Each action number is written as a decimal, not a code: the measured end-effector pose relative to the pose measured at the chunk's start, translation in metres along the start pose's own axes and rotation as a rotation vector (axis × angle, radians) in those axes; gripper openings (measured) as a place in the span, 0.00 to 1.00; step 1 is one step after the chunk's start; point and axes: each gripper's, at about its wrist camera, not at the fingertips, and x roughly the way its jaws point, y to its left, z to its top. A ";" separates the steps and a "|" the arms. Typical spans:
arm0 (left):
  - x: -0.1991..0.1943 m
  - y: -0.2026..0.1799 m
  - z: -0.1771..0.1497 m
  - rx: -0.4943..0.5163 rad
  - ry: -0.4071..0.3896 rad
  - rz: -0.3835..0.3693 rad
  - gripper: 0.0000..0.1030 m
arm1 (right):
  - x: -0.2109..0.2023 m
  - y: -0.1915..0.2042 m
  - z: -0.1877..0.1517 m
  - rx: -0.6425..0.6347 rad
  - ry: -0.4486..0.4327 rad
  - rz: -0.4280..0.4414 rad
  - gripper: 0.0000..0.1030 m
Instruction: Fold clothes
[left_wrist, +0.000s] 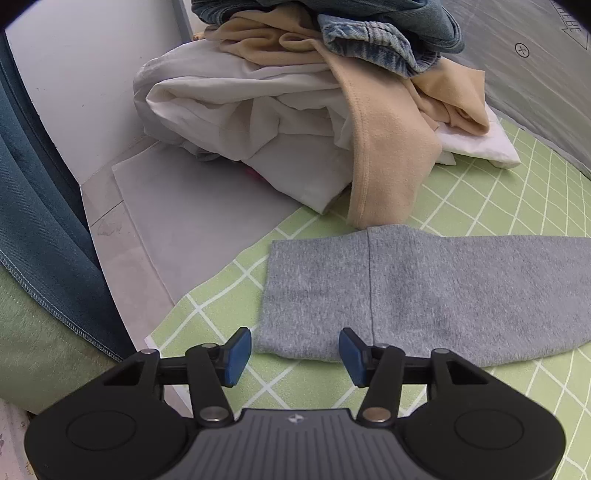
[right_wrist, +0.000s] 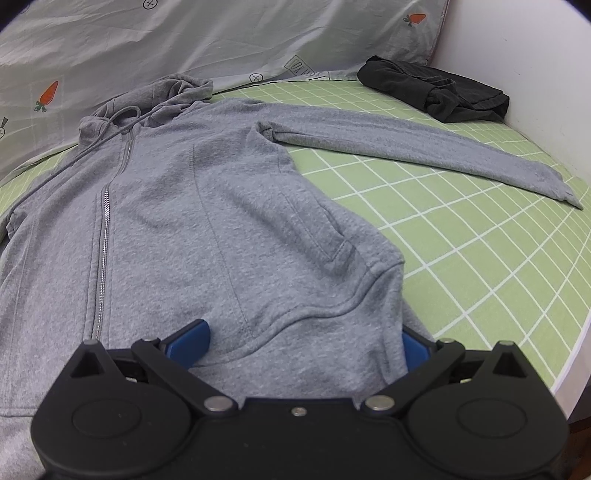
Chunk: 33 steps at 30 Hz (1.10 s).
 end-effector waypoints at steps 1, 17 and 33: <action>0.001 -0.002 0.000 0.007 -0.002 0.001 0.59 | 0.000 0.000 0.000 -0.001 0.001 0.000 1.00; -0.063 -0.100 -0.047 0.313 0.035 -0.422 0.63 | -0.005 -0.048 0.025 -0.073 -0.039 -0.001 0.87; -0.122 -0.217 -0.177 0.608 0.156 -0.573 0.07 | 0.006 -0.092 0.033 -0.139 0.085 0.315 0.13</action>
